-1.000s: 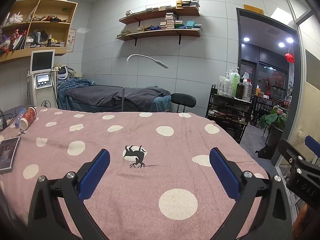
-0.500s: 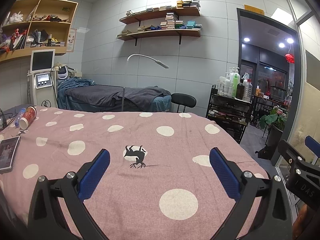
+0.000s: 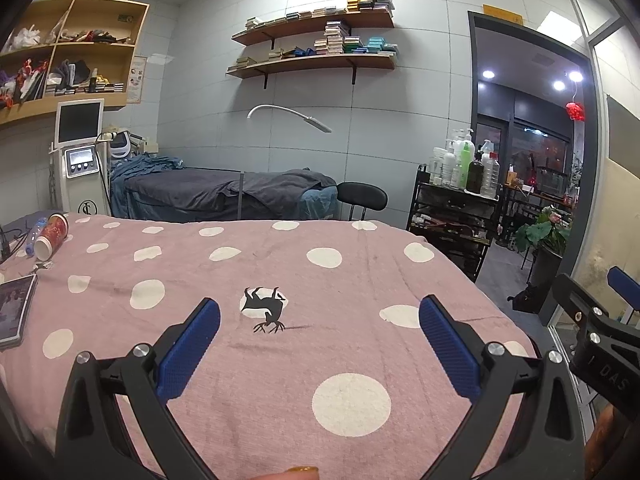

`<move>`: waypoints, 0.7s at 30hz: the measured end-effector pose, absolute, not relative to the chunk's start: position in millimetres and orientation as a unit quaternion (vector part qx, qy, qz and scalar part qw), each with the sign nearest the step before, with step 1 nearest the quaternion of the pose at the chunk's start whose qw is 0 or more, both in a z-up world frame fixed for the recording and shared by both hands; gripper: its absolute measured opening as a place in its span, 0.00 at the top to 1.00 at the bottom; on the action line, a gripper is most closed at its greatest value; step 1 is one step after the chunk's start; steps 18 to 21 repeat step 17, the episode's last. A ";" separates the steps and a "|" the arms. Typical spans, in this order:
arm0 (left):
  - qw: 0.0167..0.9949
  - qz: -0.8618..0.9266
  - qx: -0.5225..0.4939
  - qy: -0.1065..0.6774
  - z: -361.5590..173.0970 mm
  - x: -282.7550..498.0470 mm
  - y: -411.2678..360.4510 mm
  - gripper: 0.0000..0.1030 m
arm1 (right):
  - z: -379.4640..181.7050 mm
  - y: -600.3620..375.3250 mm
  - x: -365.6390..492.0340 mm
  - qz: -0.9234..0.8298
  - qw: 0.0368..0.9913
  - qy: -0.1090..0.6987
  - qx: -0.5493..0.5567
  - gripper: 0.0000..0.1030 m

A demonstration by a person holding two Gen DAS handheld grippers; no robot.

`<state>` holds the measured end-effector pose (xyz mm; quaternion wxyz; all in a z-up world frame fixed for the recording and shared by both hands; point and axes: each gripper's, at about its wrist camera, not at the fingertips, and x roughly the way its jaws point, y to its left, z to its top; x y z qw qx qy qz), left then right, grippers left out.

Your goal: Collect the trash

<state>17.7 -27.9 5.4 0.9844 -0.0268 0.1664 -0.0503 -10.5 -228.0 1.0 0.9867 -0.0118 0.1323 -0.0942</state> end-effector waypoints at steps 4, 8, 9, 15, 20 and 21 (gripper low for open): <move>0.984 -0.054 -0.028 0.169 4.8 17.6 -27.4 0.05 | 0.4 -228.4 -10.2 -0.094 0.986 0.133 -0.012 0.05; 0.984 -0.057 -0.027 0.167 4.1 17.6 -28.3 0.05 | 0.2 -228.8 -9.0 -0.094 0.986 0.134 -0.013 0.05; 0.984 -0.057 -0.026 0.167 4.3 17.5 -28.6 0.05 | 0.2 -228.7 -9.2 -0.094 0.986 0.134 -0.012 0.05; 0.983 -0.060 -0.029 0.173 4.2 19.2 -28.7 0.05 | -1.5 -229.0 -8.9 -0.094 0.986 0.136 -0.012 0.05; 0.982 -0.061 -0.031 0.175 4.0 19.8 -28.3 0.05 | -1.5 -229.1 -9.0 -0.094 0.986 0.135 -0.012 0.05; 0.982 -0.061 -0.031 0.175 4.0 19.8 -28.3 0.05 | -1.5 -229.1 -9.0 -0.094 0.986 0.135 -0.012 0.05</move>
